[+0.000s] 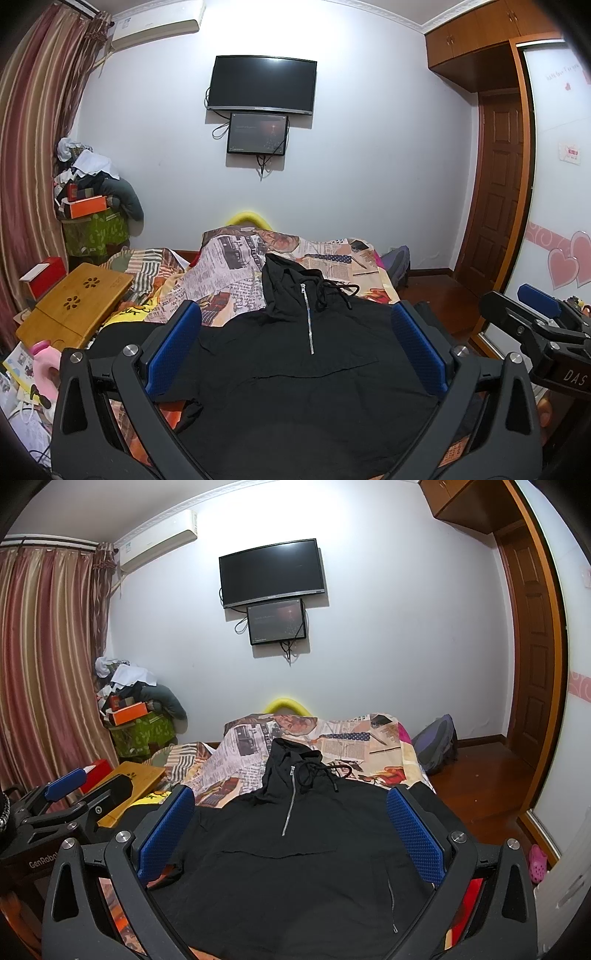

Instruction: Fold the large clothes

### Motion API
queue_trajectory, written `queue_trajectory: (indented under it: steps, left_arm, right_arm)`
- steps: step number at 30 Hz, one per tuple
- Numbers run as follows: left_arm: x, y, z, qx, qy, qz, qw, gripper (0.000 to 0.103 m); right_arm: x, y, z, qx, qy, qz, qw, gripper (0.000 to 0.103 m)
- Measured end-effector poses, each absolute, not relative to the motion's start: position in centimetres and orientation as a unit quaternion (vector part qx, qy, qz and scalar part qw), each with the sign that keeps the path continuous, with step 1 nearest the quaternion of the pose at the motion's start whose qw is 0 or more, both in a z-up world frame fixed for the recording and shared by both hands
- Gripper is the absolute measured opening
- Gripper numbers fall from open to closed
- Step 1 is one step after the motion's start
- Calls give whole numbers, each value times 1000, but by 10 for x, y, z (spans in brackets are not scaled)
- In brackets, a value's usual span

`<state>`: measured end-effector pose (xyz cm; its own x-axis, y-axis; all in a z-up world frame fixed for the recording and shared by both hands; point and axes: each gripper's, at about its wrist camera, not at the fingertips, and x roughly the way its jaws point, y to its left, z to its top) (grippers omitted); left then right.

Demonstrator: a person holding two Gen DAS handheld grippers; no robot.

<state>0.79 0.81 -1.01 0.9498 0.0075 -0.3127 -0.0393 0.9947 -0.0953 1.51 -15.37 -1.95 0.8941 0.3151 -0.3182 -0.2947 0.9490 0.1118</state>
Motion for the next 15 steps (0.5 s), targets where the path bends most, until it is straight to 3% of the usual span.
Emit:
queue_trajectory:
  steps: [15]
  left_arm:
    - [9,10,-11,-51,160,11,986,103]
  right_arm:
    - [15,-155,-20,31,170,157,972,103]
